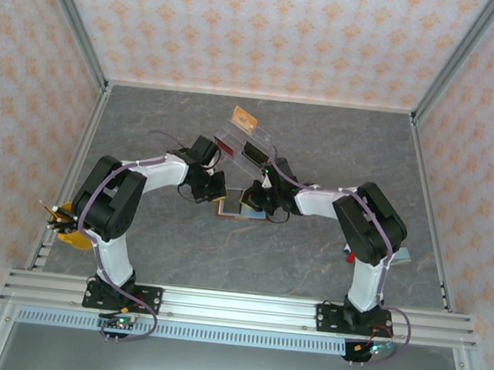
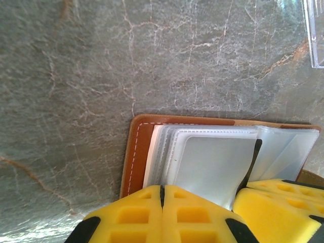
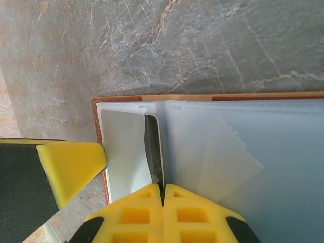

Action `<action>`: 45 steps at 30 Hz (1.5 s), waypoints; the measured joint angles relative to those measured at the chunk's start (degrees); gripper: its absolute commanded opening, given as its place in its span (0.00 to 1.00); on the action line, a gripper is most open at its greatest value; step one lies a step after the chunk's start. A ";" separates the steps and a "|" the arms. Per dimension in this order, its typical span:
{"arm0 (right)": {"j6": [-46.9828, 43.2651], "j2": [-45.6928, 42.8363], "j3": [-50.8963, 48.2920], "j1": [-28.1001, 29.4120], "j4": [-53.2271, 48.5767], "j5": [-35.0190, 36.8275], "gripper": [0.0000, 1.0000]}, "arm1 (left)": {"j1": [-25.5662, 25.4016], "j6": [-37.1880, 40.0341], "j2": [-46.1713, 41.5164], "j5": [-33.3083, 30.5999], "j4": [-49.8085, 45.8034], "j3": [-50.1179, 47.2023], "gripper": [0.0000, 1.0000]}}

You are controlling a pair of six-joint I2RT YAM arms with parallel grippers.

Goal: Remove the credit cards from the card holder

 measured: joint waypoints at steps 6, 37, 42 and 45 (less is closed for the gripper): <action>-2.25 -2.34 -0.37 -0.04 -1.77 2.51 0.00 | 0.00 0.00 0.00 0.00 0.02 0.00 0.01; -7.91 -16.79 -7.21 -4.46 1.05 2.58 0.00 | 1.66 0.15 -7.10 7.34 2.19 3.56 0.44; -7.19 -18.64 -7.41 -6.91 5.49 -2.67 0.00 | 2.36 -1.29 -8.44 14.21 8.66 0.55 0.54; -6.19 -18.84 -7.28 -8.44 7.74 -6.45 0.00 | 2.36 -2.45 -8.48 17.75 11.61 0.24 0.58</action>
